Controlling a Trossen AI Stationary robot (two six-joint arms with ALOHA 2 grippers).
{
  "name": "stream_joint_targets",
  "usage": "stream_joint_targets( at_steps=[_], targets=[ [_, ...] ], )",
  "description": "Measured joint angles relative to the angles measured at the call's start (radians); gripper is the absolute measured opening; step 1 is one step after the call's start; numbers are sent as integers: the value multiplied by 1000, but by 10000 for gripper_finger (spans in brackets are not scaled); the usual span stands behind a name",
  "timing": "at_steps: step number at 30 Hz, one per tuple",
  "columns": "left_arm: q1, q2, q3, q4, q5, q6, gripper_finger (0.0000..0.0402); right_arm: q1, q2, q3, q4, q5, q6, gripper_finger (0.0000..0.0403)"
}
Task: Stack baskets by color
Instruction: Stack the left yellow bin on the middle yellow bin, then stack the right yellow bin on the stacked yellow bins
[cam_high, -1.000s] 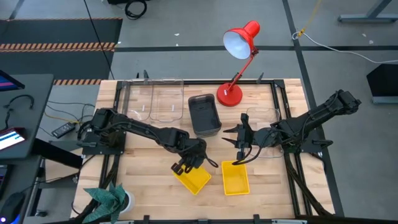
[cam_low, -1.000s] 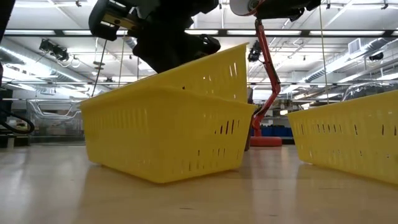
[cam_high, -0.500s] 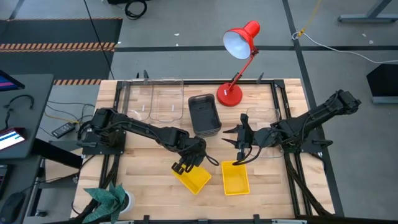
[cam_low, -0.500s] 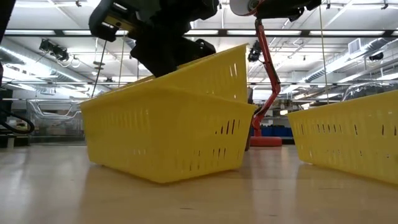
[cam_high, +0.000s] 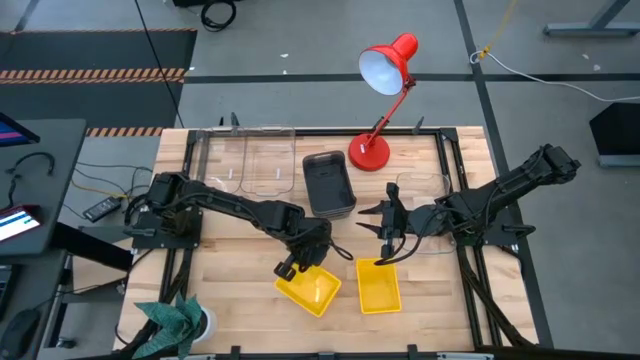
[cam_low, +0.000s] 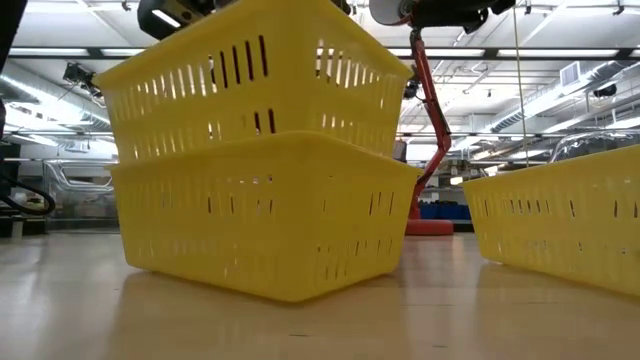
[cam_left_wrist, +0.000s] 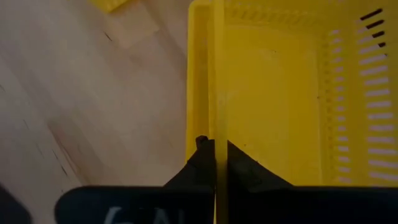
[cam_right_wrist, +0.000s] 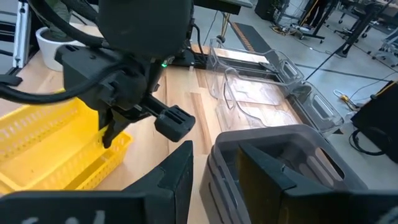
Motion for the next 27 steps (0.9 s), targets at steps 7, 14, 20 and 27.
stream_joint_targets(
  at_steps=[7,14,20,27],
  targets=[
    [0,0,-7,14,13,-8,17,0,0,0,6,-1,0,126],
    [-1,0,-43,97,44,-34,17,0,0,0,13,-27,0,126],
    [0,0,-43,104,43,-35,61,0,0,0,14,-27,0,126],
    [0,-1,-43,103,-7,-35,98,0,0,0,6,-41,6,126]
  ],
)
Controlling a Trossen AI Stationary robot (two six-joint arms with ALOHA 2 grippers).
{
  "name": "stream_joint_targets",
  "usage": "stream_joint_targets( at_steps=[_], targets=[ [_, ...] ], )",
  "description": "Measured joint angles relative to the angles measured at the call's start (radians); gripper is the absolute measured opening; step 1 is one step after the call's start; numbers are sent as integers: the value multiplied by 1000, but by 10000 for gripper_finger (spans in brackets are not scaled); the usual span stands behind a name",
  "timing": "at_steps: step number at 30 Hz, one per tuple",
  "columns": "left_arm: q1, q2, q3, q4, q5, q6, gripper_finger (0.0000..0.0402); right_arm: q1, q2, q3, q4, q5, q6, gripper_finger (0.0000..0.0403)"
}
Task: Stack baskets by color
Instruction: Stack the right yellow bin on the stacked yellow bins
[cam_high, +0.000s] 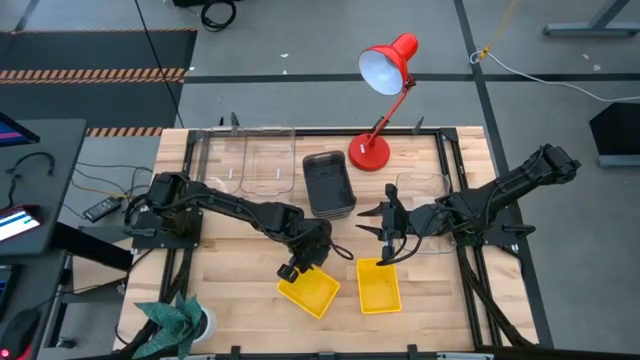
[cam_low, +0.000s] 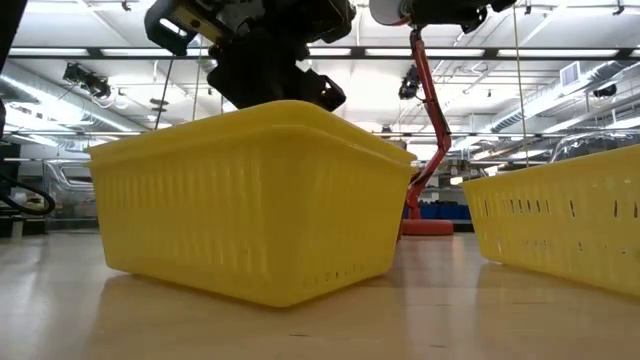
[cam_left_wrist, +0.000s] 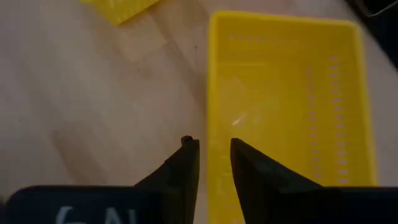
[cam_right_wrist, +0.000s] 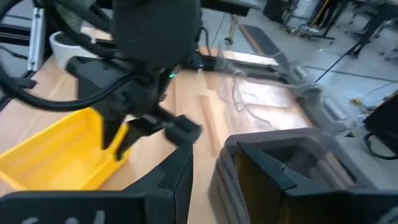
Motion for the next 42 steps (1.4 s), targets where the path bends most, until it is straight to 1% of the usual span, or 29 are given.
stream_joint_targets(
  at_steps=[4,7,11,14,18,21,24,27,29,36,42],
  targets=[
    [-3,-9,0,-11,-60,1,98,0,11,-19,-7,-107,113,126],
    [-3,-13,0,-34,-74,-4,92,-7,43,-35,-45,-150,224,126],
    [-11,-16,0,-89,-103,-31,84,-21,102,-6,-212,-213,398,126],
    [-30,-33,0,-136,-183,-25,80,-21,160,51,-337,-263,476,126],
    [-51,-63,-1,-210,-276,-24,80,-2,250,137,-437,-323,493,126],
    [-60,-95,0,-284,-324,-29,80,22,314,216,-554,-330,488,125],
    [-64,-132,0,-348,-348,-50,80,40,376,293,-684,-329,499,126],
    [-68,-171,-11,-377,-349,-79,80,56,421,360,-761,-329,519,126],
    [-71,-204,-48,-371,-349,-91,79,68,443,391,-773,-341,521,127],
    [-100,-312,-217,-212,-365,-130,79,77,479,397,-749,-349,541,127],
    [-129,-390,-276,-182,-373,-184,79,50,527,397,-742,-386,555,127]
  ],
)
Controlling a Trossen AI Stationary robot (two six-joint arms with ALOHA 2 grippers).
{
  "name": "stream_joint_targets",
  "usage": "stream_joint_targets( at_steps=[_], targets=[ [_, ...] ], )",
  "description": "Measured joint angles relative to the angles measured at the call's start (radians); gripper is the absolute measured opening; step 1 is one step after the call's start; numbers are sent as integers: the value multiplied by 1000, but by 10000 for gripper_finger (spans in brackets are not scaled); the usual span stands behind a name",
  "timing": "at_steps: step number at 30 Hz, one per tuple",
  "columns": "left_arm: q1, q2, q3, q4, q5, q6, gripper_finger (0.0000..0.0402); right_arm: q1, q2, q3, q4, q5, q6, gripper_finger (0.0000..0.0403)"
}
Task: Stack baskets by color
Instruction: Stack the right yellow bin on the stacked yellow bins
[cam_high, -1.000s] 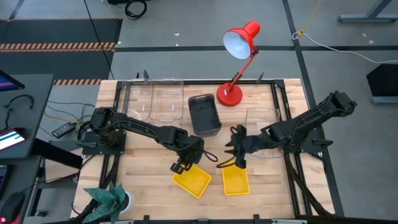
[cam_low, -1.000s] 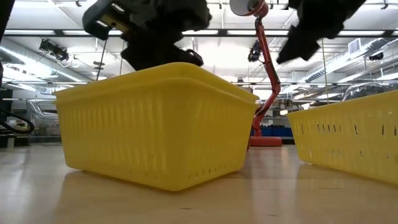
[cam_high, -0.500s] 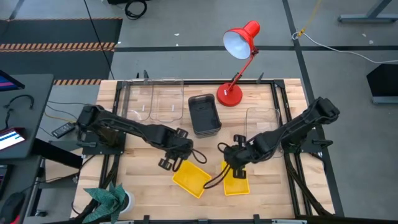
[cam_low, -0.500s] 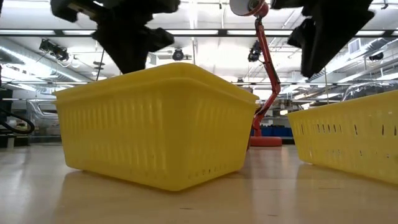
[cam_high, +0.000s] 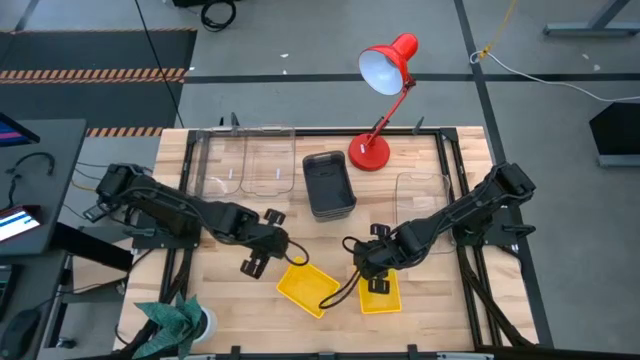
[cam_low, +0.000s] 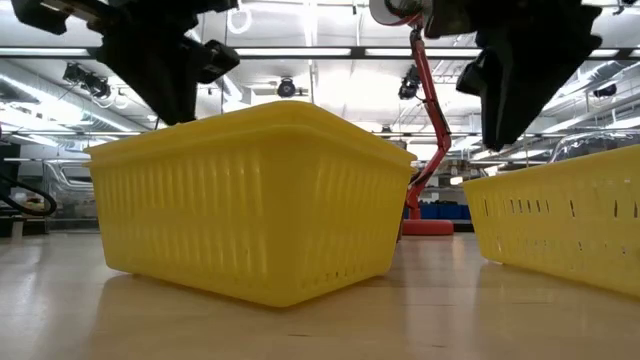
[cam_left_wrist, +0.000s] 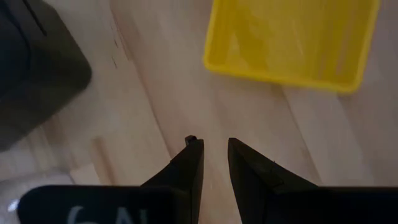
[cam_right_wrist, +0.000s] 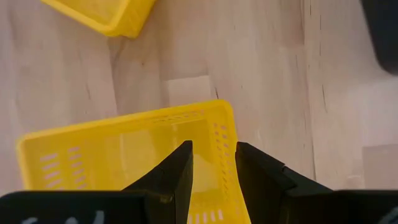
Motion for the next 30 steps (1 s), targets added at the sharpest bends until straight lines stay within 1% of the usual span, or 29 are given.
stream_joint_targets(
  at_steps=[4,8,15,24,27,30],
  targets=[
    [-28,-57,-25,22,-39,-31,80,-10,17,0,-17,-4,-4,127],
    [-51,-89,-30,12,-74,-60,80,-23,30,0,-29,-8,-13,127],
    [-73,-104,-29,13,-77,-82,79,-39,69,-1,-37,-16,-35,131],
    [-77,-104,-29,12,-78,-101,80,-69,115,-2,-25,-66,-56,170],
    [-77,-104,-29,13,-77,-106,80,-74,122,-2,-13,-66,-61,171],
    [-77,-103,-29,12,-77,-110,80,-79,126,-2,-14,-72,-63,159]
  ],
)
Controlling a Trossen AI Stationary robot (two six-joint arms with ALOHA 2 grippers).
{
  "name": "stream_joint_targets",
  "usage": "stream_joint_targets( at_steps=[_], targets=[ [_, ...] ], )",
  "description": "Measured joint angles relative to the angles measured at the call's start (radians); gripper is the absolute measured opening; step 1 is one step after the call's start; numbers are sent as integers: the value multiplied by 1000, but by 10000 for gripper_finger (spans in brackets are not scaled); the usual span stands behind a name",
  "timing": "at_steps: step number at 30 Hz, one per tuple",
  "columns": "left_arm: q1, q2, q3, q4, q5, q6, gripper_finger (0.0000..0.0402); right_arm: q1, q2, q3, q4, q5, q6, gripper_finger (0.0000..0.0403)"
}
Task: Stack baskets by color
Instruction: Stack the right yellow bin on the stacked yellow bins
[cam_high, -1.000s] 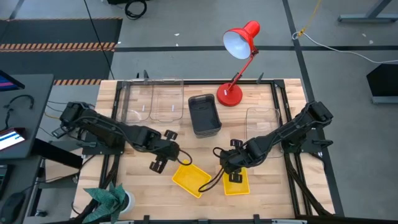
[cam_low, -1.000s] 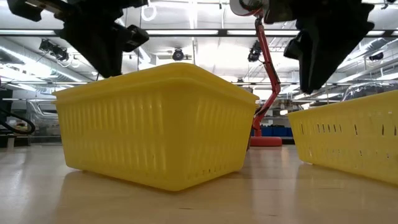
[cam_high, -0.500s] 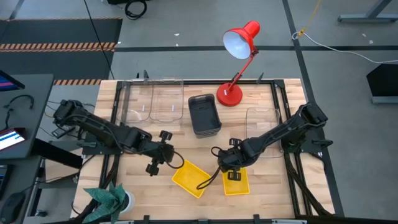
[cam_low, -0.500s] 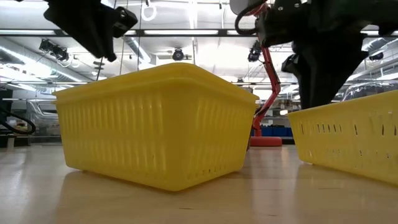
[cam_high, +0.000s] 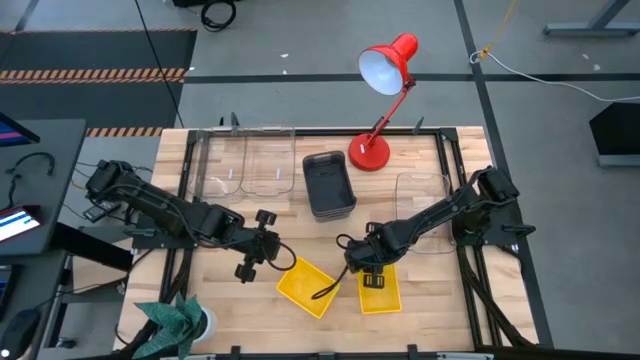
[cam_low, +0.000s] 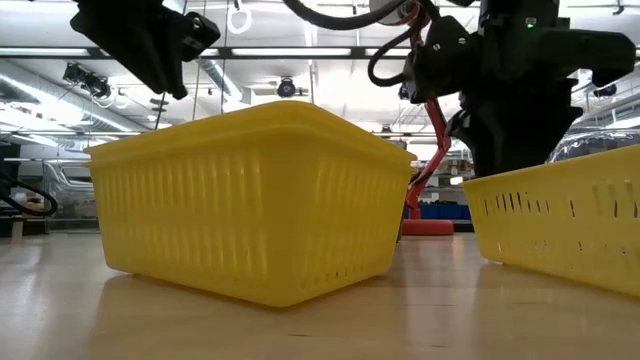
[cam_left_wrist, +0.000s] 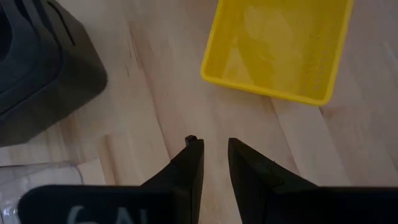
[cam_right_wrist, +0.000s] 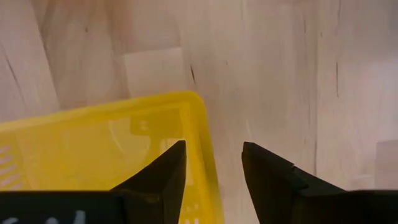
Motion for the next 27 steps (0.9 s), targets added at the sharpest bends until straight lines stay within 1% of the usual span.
stream_joint_targets(
  at_steps=[4,9,12,15,19,22,27],
  targets=[
    [-3,0,0,-11,2,0,80,-5,2,0,7,-18,-23,121],
    [-17,-6,0,-25,4,4,80,-5,2,0,13,-25,-47,55],
    [-25,-6,0,-24,5,7,80,-10,0,0,13,-48,-55,17],
    [-26,0,0,-18,-3,23,82,-22,-12,0,12,-86,-60,16],
    [-42,0,0,-11,-35,32,100,-39,-52,14,-11,-118,-77,24],
    [-56,-2,0,-9,-56,20,116,-47,-89,60,-31,-86,-114,12],
    [-66,-16,40,-77,-55,-14,123,-47,-116,198,-53,-8,-190,13]
  ],
)
